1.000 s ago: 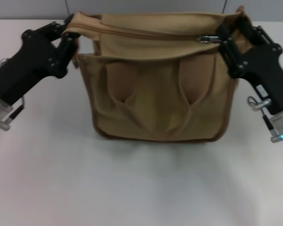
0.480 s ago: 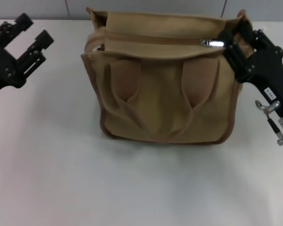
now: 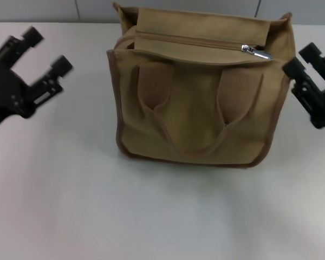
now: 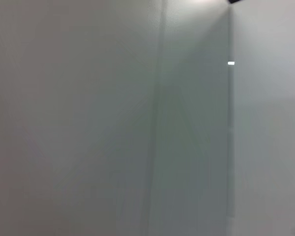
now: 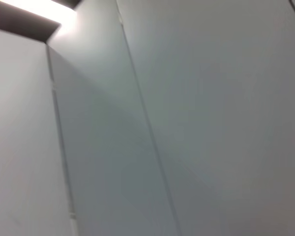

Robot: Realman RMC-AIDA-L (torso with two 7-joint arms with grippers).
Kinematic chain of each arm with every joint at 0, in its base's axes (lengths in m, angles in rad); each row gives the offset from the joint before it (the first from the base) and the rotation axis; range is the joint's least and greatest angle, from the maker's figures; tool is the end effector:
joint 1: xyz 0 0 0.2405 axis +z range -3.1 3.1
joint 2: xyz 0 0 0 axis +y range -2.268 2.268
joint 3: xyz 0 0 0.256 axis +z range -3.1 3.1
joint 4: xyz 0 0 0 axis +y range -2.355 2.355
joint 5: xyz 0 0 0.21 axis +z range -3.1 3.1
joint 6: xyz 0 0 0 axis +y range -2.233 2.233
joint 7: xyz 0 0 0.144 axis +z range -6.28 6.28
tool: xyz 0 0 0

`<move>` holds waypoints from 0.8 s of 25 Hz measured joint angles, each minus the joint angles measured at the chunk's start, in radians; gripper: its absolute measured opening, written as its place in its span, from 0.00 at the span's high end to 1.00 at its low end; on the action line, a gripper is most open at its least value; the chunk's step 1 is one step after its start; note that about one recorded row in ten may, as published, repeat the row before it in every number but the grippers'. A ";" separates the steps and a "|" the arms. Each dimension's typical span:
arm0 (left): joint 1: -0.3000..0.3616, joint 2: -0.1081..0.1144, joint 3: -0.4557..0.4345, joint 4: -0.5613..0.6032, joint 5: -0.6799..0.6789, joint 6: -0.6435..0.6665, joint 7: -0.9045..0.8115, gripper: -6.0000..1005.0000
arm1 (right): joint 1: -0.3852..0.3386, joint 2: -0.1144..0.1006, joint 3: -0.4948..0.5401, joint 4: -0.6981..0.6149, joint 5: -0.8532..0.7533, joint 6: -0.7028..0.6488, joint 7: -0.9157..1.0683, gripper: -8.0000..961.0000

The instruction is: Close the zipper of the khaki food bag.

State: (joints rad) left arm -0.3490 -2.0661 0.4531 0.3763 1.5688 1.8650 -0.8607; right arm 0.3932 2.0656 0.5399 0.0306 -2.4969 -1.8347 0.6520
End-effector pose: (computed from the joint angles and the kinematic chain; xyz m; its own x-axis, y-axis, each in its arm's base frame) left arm -0.2873 0.2653 0.0405 0.4944 -0.1407 0.8578 0.4699 -0.7870 -0.3998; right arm 0.2701 0.2544 -0.0113 0.3302 0.1104 -0.9374 -0.6002 -0.7419 -0.2988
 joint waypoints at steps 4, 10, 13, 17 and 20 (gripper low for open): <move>0.006 0.007 0.157 0.057 0.006 0.029 -0.027 0.17 | 0.061 -0.016 -0.002 -0.166 -0.090 -0.150 0.158 0.39; 0.041 0.009 0.291 0.201 0.125 0.078 -0.082 0.17 | 0.141 -0.037 -0.243 -0.284 -0.162 -0.261 0.192 0.35; 0.042 0.013 0.300 0.222 0.216 0.108 -0.084 0.17 | 0.171 -0.021 -0.384 -0.337 -0.161 -0.251 0.216 0.30; 0.042 0.013 0.301 0.224 0.291 0.115 -0.100 0.17 | 0.197 0.016 -0.501 -0.424 -0.157 -0.239 0.238 0.24; 0.037 0.014 0.302 0.229 0.329 0.116 -0.109 0.17 | 0.205 0.017 -0.526 -0.424 -0.157 -0.234 0.238 0.19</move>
State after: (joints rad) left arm -0.3116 -2.0524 0.7550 0.6053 1.8982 1.9811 -0.9696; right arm 0.5981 2.0825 0.0138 -0.3936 -2.6540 -2.0684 0.8896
